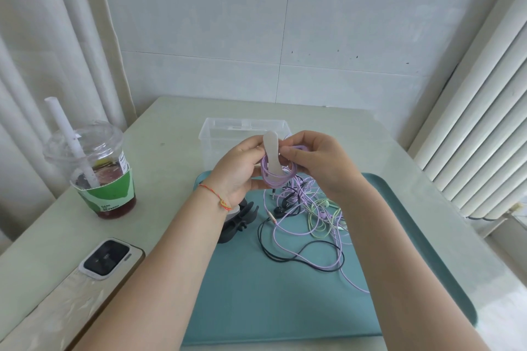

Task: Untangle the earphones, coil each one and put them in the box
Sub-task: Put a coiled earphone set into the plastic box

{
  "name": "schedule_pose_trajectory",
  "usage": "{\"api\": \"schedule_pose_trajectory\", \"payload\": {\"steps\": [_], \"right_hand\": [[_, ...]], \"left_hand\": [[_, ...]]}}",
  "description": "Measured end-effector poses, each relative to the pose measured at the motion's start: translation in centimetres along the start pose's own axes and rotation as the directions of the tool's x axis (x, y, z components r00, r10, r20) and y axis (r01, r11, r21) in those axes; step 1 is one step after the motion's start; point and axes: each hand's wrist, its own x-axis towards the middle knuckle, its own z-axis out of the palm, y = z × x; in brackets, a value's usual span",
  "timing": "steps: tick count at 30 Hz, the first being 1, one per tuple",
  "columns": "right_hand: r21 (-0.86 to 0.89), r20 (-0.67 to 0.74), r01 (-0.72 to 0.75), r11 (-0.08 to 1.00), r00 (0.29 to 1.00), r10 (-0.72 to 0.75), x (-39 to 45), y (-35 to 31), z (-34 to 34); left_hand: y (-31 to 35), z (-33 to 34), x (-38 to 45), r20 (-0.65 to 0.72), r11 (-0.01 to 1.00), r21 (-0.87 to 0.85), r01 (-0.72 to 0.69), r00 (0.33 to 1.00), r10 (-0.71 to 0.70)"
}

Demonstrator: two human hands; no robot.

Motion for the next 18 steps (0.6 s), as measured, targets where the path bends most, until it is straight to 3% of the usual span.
{"api": "schedule_pose_trajectory", "payload": {"steps": [6,9,14,18], "right_hand": [[-0.045,-0.038,-0.048,0.998,0.998,0.046,0.0,0.2,0.2],[-0.004,-0.088,-0.080,0.997,0.993,0.079,0.0,0.2,0.0],[0.013,-0.095,-0.096,0.995,0.991,0.097,0.0,0.4,-0.2],[-0.014,-0.045,-0.090,0.996,0.995,0.089,0.0,0.3,-0.1]], "left_hand": [[0.2,0.7,0.0,-0.126,1.000,0.000,-0.018,0.992,0.018],[0.7,0.6,-0.1,-0.044,1.000,-0.016,0.015,0.999,-0.015],[-0.2,0.1,-0.2,0.056,0.995,0.100,-0.004,0.998,-0.001],[-0.4,0.2,0.2,-0.093,0.994,0.056,-0.097,0.990,0.102]]}}
